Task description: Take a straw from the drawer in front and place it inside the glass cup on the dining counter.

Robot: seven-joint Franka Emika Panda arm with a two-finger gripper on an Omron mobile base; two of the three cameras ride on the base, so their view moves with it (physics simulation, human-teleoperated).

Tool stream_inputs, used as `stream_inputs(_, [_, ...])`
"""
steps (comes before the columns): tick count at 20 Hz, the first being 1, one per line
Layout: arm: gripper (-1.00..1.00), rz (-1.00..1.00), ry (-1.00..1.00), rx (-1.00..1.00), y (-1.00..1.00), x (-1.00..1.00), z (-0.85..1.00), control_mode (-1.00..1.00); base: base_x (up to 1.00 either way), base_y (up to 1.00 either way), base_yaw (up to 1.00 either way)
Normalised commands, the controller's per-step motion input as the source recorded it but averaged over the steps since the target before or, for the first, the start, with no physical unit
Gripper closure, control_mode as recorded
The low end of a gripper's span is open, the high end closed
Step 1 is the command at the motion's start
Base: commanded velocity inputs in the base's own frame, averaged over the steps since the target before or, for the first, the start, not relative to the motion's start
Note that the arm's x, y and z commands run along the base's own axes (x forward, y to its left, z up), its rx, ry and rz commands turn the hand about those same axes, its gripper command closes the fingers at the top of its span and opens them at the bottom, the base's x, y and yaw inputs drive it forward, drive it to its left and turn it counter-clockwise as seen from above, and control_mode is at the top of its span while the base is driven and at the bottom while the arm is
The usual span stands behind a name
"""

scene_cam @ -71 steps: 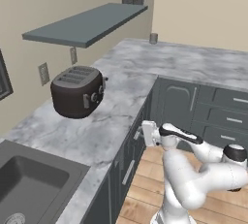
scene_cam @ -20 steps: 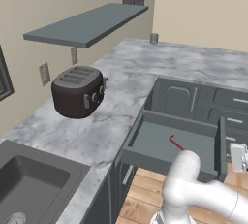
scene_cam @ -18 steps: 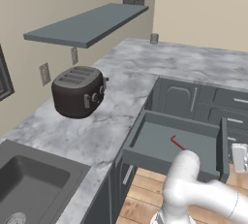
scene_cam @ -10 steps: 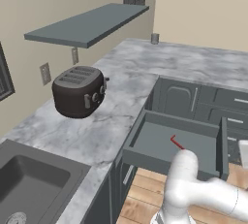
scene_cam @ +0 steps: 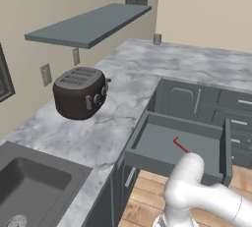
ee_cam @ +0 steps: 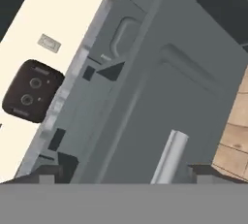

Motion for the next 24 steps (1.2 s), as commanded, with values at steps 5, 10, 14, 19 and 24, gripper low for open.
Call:
stream_inputs(5, [-1.00,-0.04,-0.28,-0.42,0.63,-0.10,1.00,-1.00,0.00,0.00,0.00])
stream_inputs(10, [-1.00,-0.07,-0.11,-0.45,0.70,0.00,1.00,-1.00,0.00,0.00,0.00])
stream_inputs(14, [-1.00,-0.07,0.00,-0.45,0.62,0.00,1.00,-1.00,0.00,0.00,0.00])
stream_inputs(19, [-1.00,-0.07,0.04,-0.42,0.37,0.00,0.98,-1.00,0.00,0.00,0.00])
stream_inputs(24, [-1.00,-0.03,0.21,-0.35,0.16,0.02,0.86,-1.00,0.00,0.00,0.00])
